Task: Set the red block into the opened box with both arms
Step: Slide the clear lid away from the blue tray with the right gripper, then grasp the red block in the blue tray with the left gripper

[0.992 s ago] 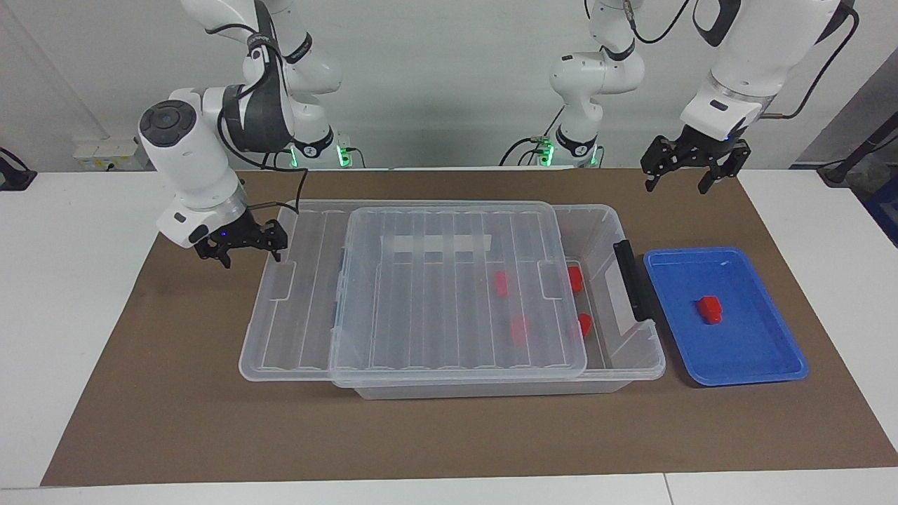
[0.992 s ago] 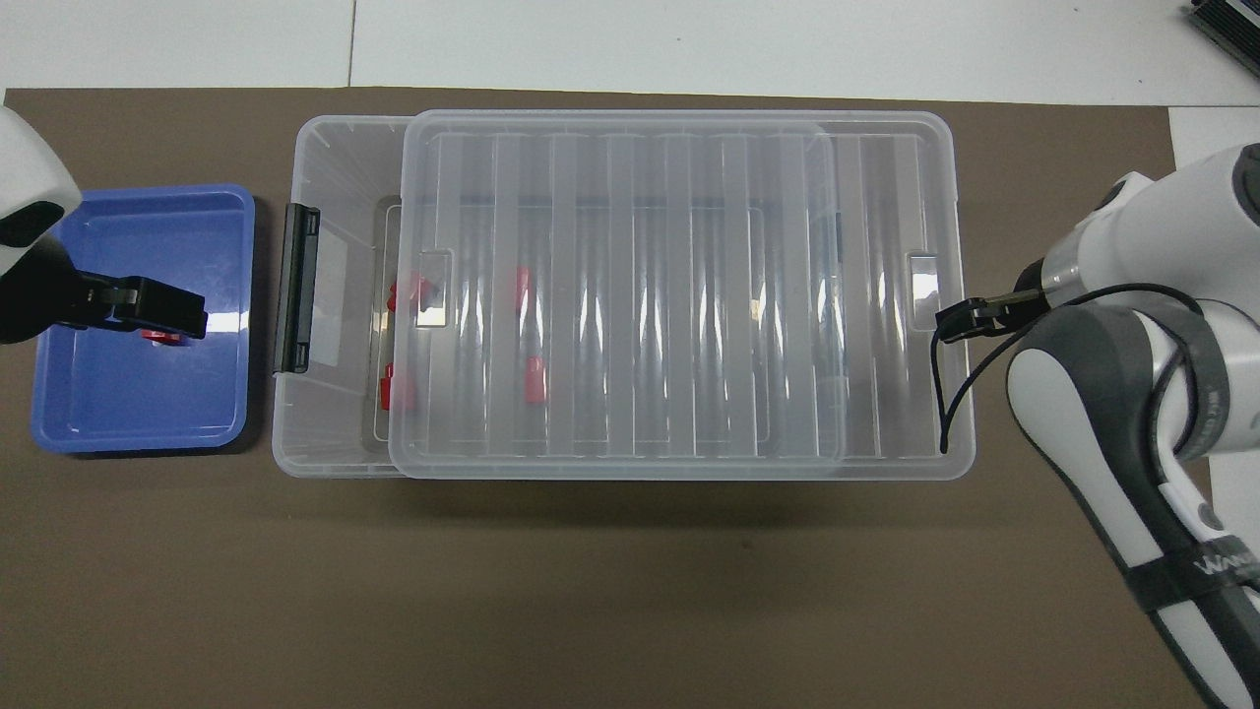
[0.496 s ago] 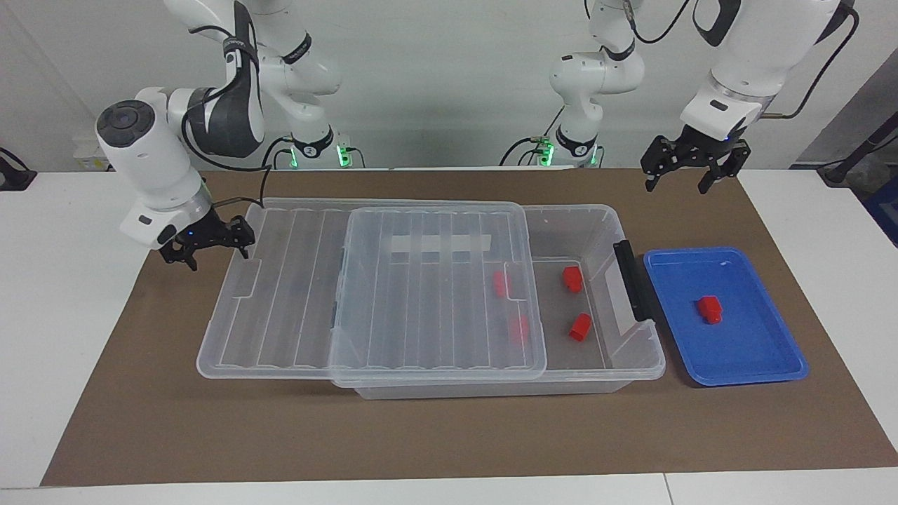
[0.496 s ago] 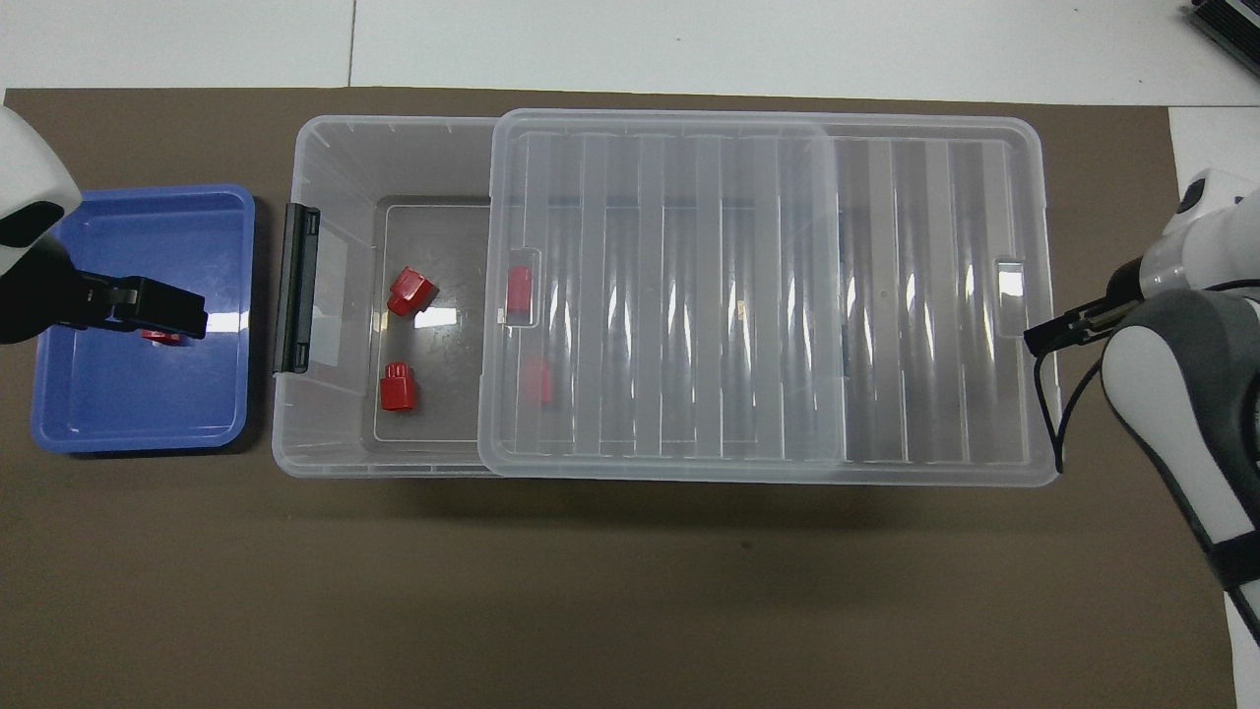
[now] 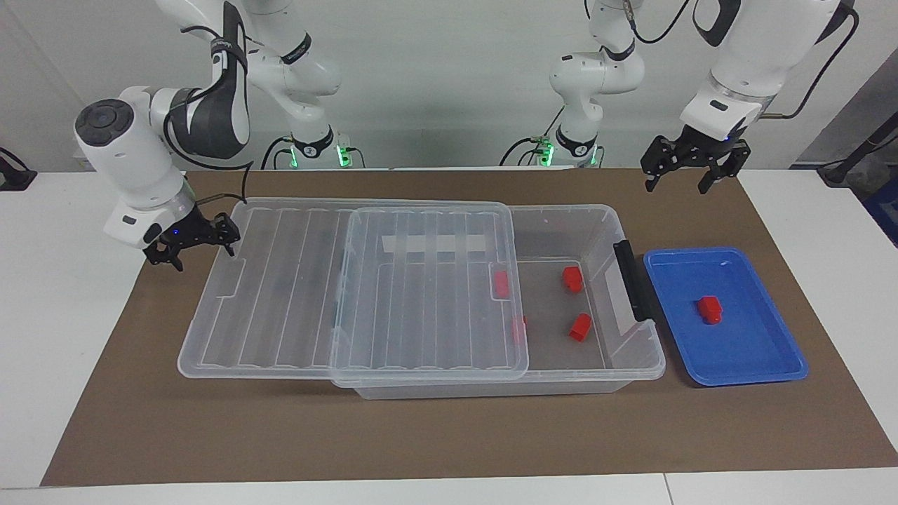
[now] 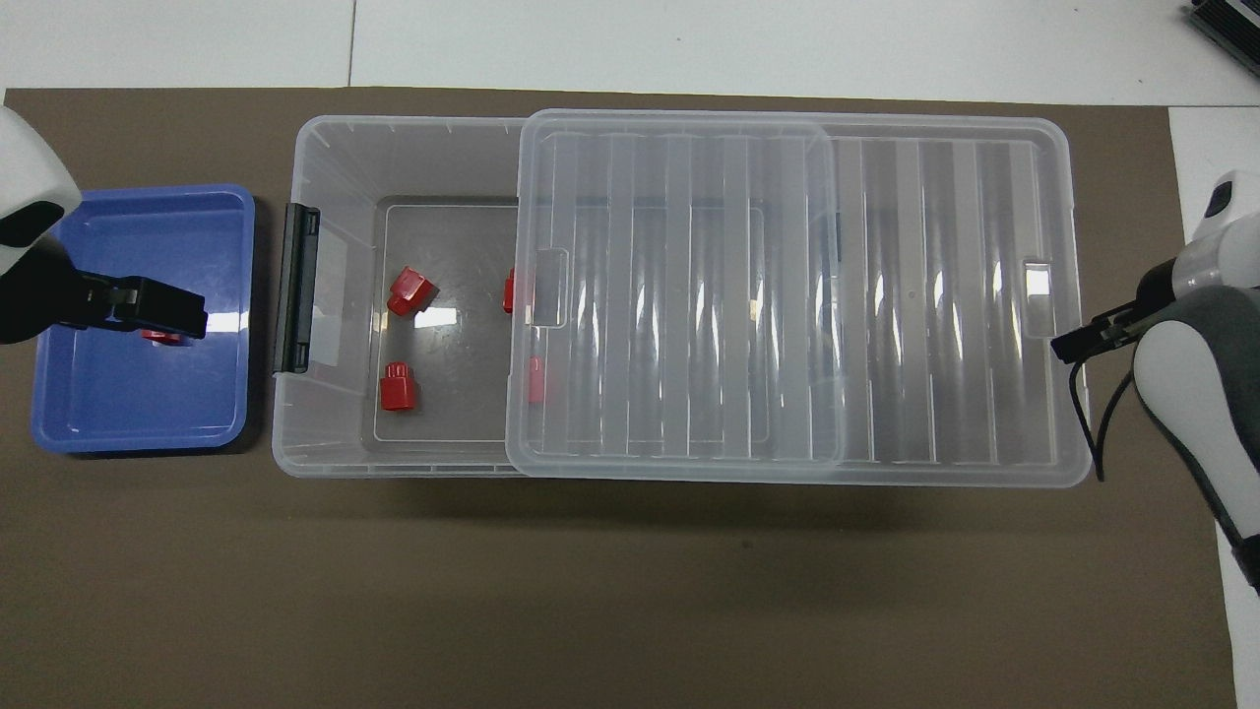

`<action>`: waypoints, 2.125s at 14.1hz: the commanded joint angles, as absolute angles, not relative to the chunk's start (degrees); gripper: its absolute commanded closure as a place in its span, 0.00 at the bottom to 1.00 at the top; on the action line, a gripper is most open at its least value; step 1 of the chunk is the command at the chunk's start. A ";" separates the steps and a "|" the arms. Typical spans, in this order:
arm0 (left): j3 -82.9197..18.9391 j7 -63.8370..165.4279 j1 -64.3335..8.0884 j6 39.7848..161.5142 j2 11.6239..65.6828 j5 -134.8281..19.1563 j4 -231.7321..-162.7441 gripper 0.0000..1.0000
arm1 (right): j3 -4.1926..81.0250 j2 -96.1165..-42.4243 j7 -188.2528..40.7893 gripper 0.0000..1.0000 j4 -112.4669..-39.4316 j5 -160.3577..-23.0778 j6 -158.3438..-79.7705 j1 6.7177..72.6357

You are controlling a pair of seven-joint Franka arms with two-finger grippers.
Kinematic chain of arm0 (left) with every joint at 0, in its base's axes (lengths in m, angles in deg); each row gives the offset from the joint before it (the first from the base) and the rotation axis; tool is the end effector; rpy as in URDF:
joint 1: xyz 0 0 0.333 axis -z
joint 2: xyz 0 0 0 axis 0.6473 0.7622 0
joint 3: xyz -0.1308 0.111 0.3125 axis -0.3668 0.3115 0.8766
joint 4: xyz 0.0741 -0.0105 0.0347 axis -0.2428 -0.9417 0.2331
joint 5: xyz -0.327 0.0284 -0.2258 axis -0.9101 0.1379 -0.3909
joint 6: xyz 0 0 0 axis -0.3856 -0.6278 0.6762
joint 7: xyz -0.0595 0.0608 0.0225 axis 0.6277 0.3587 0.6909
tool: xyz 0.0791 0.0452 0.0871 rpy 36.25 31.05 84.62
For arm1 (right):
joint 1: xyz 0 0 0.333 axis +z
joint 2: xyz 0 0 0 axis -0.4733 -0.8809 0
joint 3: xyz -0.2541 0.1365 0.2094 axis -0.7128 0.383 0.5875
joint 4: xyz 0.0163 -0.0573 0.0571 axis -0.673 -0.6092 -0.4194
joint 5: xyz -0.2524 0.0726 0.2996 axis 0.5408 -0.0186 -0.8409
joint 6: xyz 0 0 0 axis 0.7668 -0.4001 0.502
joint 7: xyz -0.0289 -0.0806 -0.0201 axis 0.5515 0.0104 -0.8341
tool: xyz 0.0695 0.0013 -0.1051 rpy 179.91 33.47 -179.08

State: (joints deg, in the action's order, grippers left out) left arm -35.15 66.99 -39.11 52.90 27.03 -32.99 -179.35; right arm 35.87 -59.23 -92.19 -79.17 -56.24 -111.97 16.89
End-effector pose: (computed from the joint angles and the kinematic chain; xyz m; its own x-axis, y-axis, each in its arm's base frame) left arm 0.5461 -0.0730 0.6526 0.9897 -0.1420 0.0168 -0.1421 -0.9898 0.0032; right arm 0.5859 -0.0778 0.4832 0.9288 0.3657 -0.0600 0.3687 -0.9282 0.0501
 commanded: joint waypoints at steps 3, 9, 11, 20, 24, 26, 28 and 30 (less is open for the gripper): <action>-35.38 66.85 -39.64 53.76 25.08 -33.49 -181.64 0.00 | 36.49 -55.96 -87.82 0.00 -80.13 -55.41 -110.02 16.56; -35.29 65.00 -41.38 57.69 24.29 -32.88 -184.28 0.00 | 36.58 -51.74 -71.39 0.00 -80.21 -56.20 -106.84 22.17; -35.38 65.44 -44.72 62.70 24.20 -32.87 -186.81 0.00 | 36.66 -51.20 -65.33 0.00 -78.29 -56.47 -106.84 25.68; -35.29 70.46 -51.67 86.52 29.90 -32.87 -202.29 0.00 | 36.67 -53.58 -49.47 0.00 -63.00 -59.80 -96.31 29.14; -35.29 71.07 -53.17 96.36 33.94 -32.87 -206.33 0.00 | 36.31 -55.06 -49.47 0.00 -58.18 -59.99 -91.30 29.13; -35.29 73.87 -54.31 98.75 36.66 -32.87 -206.08 0.00 | 36.23 -56.04 -49.56 0.00 -57.01 -59.81 -90.06 29.04; -35.29 75.55 -54.49 103.92 40.09 -32.87 -206.08 0.00 | 36.22 -55.16 -50.09 0.00 -58.93 -59.81 -90.05 28.52; -35.20 75.64 -54.92 107.36 42.99 -32.79 -205.90 0.00 | 36.23 -54.81 -50.09 0.00 -59.56 -59.99 -89.97 28.08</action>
State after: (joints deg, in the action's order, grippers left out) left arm -34.74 74.29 -53.82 103.30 40.29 -32.92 -205.69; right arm 35.98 -54.57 -50.30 -59.79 -58.91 -90.85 29.14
